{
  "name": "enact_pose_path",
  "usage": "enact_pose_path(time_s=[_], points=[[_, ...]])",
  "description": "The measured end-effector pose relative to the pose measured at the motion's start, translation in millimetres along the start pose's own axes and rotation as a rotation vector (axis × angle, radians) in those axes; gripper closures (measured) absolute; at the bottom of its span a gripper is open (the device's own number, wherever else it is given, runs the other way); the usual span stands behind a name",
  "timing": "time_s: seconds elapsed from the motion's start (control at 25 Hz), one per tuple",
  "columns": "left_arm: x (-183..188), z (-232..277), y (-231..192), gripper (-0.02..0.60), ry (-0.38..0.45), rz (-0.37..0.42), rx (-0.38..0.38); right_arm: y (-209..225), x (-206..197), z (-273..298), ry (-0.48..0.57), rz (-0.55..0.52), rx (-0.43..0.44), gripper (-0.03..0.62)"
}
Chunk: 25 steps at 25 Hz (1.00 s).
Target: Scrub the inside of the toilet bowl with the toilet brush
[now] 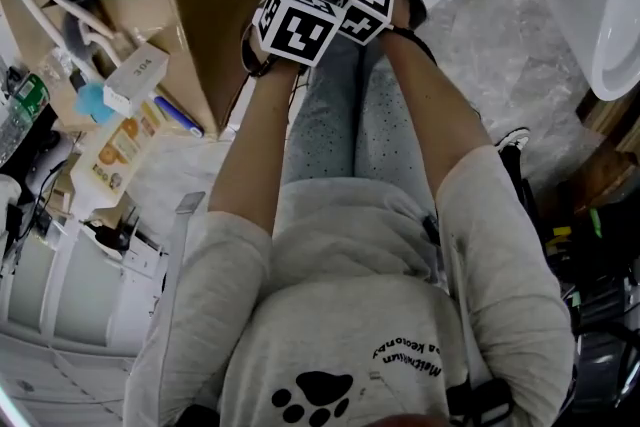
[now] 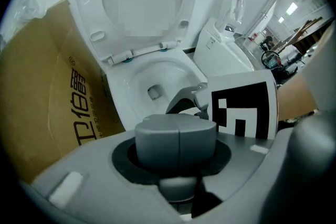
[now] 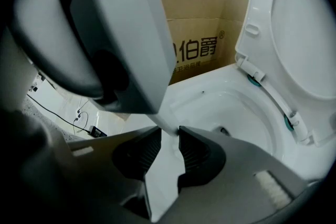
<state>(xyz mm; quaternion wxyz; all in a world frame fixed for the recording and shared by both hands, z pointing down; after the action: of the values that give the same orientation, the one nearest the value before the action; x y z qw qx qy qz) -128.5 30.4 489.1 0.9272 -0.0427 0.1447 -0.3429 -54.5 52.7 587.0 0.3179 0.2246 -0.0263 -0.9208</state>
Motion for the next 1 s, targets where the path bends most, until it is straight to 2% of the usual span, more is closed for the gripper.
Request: enact_pose_path(time_s=[0.2,0.48,0.56,0.68,0.84,1.0], points=[[-1.8,1.9,2.9,0.428,0.034,-0.050,-0.002,11.7,-8.3,-20.6,0.019,0.171,-0.055,0.491],[0.7,-6.6,17.6,0.428,0.057,-0.074,0.016,23.8,-41.8,-65.3,0.014,0.304,-0.112,0.494],[1.6,-12.4,21.1,0.428,0.067,-0.090,0.030,25.3,-47.7,-82.5,0.019,0.353,-0.131,0.520],[2.3,-23.7,25.1,0.428,0.098,-0.105,0.053,23.2,-50.3,-109.7,0.052,0.445,-0.159,0.594],[9.0,-47.3,31.0,0.428,0.145,-0.142,0.071,19.4,-44.2,-143.8,0.111,0.570,-0.179,0.597],[19.5,-77.0,40.3,0.428,0.208,-0.169,0.090,16.2,-32.4,-181.6,0.141,0.648,-0.214,0.597]])
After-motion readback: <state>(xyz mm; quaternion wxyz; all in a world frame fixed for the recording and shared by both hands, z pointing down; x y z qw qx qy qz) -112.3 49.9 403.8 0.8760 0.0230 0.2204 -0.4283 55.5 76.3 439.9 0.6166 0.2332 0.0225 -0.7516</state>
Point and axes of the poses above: the fingertips, and each gripper's own axes: z forward along the fingers, y to its right, x out of its top, the point moved 10 cm from there along -z, backward along the fingers, and after that the axes turned 9 degrees about z, right-handed, at the moved point
